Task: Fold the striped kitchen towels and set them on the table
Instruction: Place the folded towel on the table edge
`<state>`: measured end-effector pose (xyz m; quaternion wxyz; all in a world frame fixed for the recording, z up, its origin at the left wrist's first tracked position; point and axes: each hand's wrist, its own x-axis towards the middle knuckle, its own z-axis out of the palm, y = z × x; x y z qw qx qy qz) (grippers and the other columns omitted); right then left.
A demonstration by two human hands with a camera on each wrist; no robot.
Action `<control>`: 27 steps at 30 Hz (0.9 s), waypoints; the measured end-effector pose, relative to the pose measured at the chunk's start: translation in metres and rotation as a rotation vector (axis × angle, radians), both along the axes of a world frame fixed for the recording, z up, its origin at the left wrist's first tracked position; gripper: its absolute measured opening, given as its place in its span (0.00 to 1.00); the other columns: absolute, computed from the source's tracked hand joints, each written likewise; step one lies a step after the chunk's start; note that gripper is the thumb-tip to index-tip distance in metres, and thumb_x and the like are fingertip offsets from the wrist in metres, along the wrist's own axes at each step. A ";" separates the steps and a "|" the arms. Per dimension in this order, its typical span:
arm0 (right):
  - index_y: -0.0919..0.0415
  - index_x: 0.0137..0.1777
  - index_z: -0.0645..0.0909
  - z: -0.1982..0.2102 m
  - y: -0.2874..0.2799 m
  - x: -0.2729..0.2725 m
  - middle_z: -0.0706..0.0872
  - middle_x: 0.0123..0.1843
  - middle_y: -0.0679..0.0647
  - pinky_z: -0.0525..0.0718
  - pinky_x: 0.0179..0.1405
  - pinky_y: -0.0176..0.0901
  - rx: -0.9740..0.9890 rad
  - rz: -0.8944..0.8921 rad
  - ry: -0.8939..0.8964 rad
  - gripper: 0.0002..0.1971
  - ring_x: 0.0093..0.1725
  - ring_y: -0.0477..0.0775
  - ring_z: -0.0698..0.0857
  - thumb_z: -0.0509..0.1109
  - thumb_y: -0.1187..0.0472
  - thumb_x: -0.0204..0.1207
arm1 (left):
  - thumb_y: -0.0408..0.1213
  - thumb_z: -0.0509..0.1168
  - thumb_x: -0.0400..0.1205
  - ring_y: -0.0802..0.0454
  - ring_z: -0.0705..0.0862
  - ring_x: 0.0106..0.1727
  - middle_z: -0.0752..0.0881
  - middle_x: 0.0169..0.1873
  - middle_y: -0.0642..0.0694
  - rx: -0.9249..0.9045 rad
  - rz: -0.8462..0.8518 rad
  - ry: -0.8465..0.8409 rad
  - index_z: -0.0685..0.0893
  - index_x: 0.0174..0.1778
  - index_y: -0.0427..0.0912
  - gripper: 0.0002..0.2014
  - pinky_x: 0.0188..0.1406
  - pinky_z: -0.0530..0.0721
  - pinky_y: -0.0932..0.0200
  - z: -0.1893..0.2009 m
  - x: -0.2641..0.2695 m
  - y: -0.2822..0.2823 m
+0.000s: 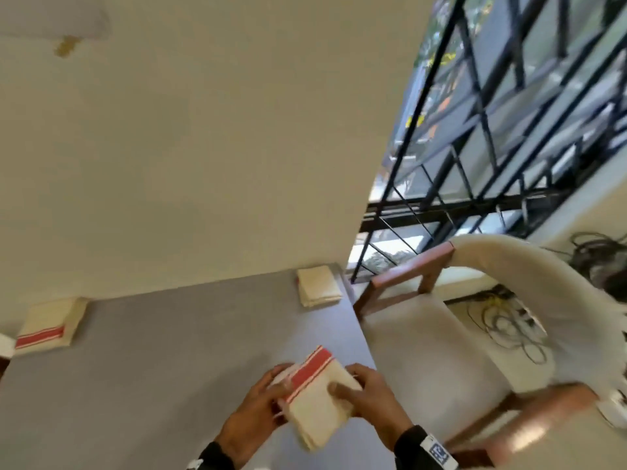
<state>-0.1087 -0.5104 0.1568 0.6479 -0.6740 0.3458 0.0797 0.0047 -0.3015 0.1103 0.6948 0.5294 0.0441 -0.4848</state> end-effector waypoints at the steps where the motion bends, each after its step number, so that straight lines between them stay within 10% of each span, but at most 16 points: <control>1: 0.67 0.55 0.87 -0.005 -0.010 -0.015 0.92 0.52 0.67 0.93 0.44 0.56 0.042 -0.111 -0.003 0.13 0.47 0.57 0.92 0.83 0.62 0.75 | 0.40 0.81 0.75 0.39 0.88 0.60 0.89 0.66 0.36 -0.035 0.007 0.052 0.82 0.74 0.43 0.30 0.57 0.85 0.45 -0.003 -0.012 -0.016; 6: 0.66 0.59 0.85 -0.048 -0.037 -0.086 0.94 0.53 0.62 0.94 0.43 0.52 0.136 -0.342 0.078 0.12 0.49 0.59 0.94 0.79 0.63 0.79 | 0.38 0.76 0.82 0.34 0.88 0.68 0.89 0.68 0.38 0.073 -0.200 0.082 0.79 0.76 0.45 0.26 0.63 0.88 0.38 -0.029 -0.083 -0.068; 16: 0.49 0.70 0.78 -0.125 -0.054 -0.149 0.85 0.63 0.58 0.90 0.41 0.38 0.033 -0.124 0.275 0.35 0.59 0.52 0.86 0.87 0.66 0.65 | 0.36 0.76 0.83 0.41 0.89 0.65 0.89 0.66 0.43 0.321 -0.271 -0.030 0.77 0.73 0.54 0.24 0.64 0.90 0.38 -0.092 -0.129 -0.095; 20: 0.33 0.62 0.77 -0.146 -0.054 -0.156 0.81 0.64 0.53 0.90 0.60 0.47 -0.162 -0.067 0.303 0.35 0.60 0.48 0.84 0.85 0.54 0.55 | 0.33 0.75 0.83 0.47 0.88 0.66 0.88 0.67 0.46 0.387 -0.272 -0.130 0.77 0.73 0.51 0.24 0.65 0.89 0.41 -0.110 -0.143 -0.096; 27: 0.40 0.66 0.76 -0.172 -0.061 -0.152 0.85 0.60 0.46 0.87 0.64 0.49 -0.372 0.130 0.454 0.40 0.62 0.51 0.84 0.79 0.34 0.51 | 0.44 0.72 0.86 0.49 0.80 0.75 0.77 0.75 0.52 0.484 -0.425 -0.353 0.59 0.86 0.58 0.36 0.74 0.82 0.49 -0.110 -0.136 -0.105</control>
